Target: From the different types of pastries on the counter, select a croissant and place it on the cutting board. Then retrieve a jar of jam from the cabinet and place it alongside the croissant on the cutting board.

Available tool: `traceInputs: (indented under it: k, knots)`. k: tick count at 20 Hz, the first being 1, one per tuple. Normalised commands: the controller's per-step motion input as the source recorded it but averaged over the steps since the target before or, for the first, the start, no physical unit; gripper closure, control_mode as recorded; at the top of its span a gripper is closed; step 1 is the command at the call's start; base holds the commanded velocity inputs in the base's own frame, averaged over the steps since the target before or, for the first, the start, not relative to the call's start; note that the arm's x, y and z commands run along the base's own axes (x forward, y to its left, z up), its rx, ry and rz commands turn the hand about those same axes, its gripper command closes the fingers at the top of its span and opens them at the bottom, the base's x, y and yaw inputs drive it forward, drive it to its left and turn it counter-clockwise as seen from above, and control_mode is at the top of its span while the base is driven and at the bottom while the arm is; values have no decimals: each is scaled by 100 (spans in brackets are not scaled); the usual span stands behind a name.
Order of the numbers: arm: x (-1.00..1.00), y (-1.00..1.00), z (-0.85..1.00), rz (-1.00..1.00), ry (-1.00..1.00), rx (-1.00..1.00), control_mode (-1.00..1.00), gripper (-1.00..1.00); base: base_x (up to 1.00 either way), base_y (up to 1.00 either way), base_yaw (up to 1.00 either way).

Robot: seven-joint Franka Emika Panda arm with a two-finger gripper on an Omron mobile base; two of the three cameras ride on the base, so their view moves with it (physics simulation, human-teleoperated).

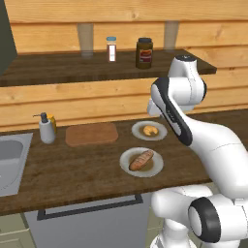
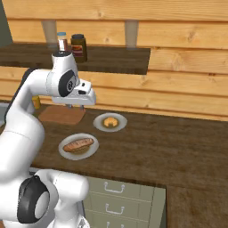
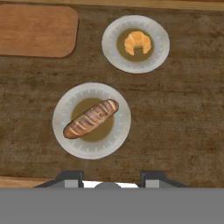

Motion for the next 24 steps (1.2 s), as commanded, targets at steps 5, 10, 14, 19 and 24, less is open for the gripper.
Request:
traceInputs:
  k: [5, 10, 14, 19, 24]
  knots:
    - [-13, 5, -7, -6, 0, -1, -100, -100, 0, 0, 0]
    - [-33, 21, -28, -16, 0, -2, -100, -100, 0, 0, 0]
    - [21, -1, -47, -3, 2, -5, -100, -100, 0, 0, 0]
    - [76, -13, -74, 0, 0, -4, -100, -100, 0, 0, 0]
    - [100, 0, -46, -1, -1, 0, -100, -100, 0, 0, 0]
